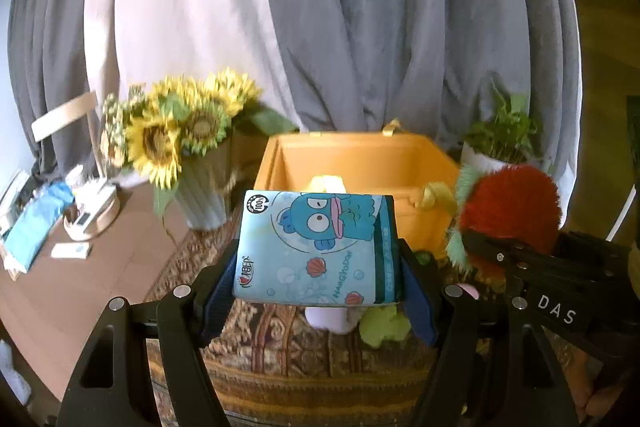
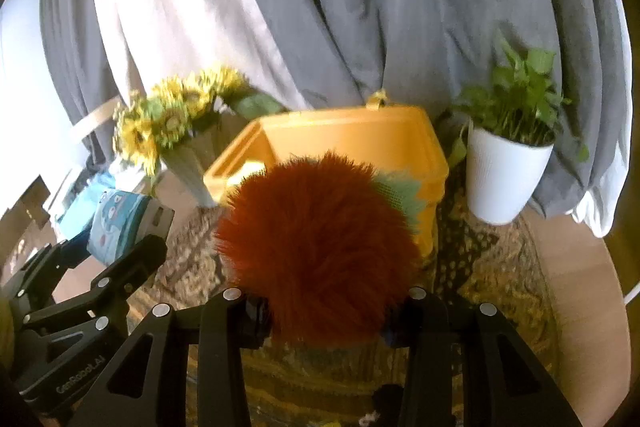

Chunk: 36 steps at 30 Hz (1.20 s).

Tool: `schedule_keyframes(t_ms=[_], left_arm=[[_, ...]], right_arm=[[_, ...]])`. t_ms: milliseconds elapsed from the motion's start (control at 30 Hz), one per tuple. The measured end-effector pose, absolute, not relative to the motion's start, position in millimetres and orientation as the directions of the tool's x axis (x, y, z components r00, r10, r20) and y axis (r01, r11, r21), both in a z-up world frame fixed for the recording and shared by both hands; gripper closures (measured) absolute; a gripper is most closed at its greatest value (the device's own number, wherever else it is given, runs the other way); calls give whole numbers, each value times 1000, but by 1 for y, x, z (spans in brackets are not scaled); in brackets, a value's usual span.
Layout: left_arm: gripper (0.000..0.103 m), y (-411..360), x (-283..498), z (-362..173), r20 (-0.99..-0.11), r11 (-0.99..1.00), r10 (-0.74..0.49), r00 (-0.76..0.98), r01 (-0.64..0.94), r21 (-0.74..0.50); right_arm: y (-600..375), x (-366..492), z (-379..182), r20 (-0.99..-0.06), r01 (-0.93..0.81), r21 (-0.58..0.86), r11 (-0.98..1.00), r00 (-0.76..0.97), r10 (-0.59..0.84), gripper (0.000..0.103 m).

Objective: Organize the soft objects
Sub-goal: 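Carry both held items over the orange crate and open both tools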

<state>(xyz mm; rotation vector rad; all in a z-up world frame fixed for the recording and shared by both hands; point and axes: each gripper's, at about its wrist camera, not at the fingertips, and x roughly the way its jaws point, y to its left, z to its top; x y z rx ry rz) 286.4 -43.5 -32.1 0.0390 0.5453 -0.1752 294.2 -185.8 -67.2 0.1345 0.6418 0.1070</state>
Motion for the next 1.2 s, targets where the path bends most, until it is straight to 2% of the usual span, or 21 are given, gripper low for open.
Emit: schedule_keyframes(t_ms=[433, 633, 867, 1200], left_arm=[[31, -47, 319, 9, -398, 978, -185, 899, 209, 18], [31, -52, 345, 15, -370, 976, -188, 910, 215, 32], [31, -64, 387, 9, -375, 974, -191, 907, 224, 44], [31, -74, 446, -15, -437, 972, -167, 884, 221, 75]], right_arm=[[-186, 324, -25, -486, -46, 124, 991, 868, 101, 62], [-192, 349, -21, -467, -35, 111, 993, 880, 83, 62], [-201, 392, -27, -486, -19, 99, 995, 871, 65, 62], [-204, 450, -48, -563, -25, 63, 998, 825, 57, 62]])
